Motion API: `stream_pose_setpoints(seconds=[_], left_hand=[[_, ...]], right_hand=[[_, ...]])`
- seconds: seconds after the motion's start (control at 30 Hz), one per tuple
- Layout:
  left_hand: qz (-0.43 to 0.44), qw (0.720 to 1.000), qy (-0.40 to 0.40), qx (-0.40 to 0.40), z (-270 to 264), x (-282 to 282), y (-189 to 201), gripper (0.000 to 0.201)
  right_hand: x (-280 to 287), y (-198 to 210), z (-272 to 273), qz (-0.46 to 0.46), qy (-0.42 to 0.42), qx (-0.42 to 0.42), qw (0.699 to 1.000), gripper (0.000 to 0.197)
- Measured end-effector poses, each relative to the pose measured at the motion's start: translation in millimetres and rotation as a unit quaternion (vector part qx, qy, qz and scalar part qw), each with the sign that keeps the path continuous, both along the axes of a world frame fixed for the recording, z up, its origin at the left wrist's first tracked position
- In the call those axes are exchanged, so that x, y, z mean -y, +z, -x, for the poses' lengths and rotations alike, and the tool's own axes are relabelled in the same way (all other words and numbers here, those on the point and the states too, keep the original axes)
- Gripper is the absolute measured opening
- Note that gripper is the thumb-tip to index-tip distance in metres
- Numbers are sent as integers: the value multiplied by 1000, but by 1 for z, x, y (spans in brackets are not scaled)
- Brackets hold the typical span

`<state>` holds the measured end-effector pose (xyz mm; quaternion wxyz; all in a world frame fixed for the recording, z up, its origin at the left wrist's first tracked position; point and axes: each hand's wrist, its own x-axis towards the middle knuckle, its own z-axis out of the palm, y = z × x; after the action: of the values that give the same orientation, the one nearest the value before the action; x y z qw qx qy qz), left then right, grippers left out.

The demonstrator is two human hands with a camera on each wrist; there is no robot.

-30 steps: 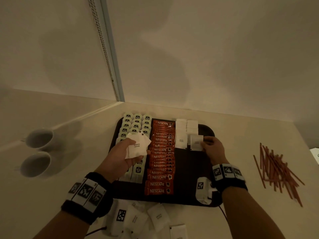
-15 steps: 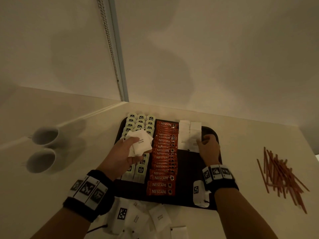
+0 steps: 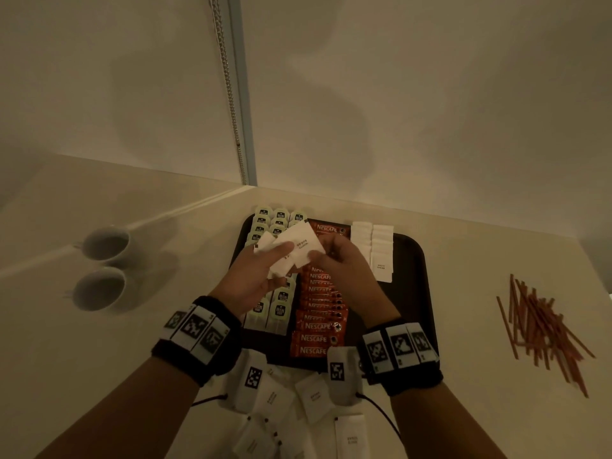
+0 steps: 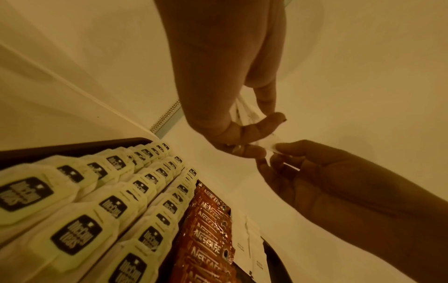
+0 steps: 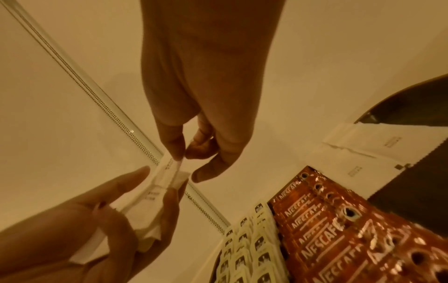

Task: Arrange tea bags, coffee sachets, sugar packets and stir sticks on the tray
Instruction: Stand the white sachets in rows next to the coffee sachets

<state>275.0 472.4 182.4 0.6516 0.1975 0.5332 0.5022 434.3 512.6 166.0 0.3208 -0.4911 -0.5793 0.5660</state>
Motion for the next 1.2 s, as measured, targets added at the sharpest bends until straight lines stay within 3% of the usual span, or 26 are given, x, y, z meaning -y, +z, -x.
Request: stream_pose_setpoints(seconds=[0.07,0.23,0.37,0.53,0.67,0.77,0.83,1.0,1.1,1.2], left_hand=[[-10,1000,-15,0,2,1,0,14],[-12,999,-30,-11,2,0,-1,11],[0,999,-37,-14,-3,0,-6,20],[-2,1000,14,1,-7,1,-11,31],[15,999,33,15,-6,2,-14,16],[47,996,46,66,-3,2,-14,19],[45,997,35,57,1,4,-16,22],[34,998,35,43,10,5,-21,30],[54,995,53,70,10,2,-20,23],[62,993,57,84,8,2,-18,14]], right_hand=[[-3,7,-2,6,2,-9,1000,11],[-15,20,-5,-109,4,60,992,18],[-16,20,-1,-137,11,64,988,20],[-6,12,-5,-46,-7,47,998,27],[7,1,-14,34,-1,2,999,20],[3,-6,-30,69,-93,-66,991,17],[-6,-16,-48,74,-167,-71,981,15],[-24,-61,-94,51,-261,103,959,21],[-27,-82,-106,73,-241,180,951,25],[-27,-90,-103,97,-210,204,951,24]])
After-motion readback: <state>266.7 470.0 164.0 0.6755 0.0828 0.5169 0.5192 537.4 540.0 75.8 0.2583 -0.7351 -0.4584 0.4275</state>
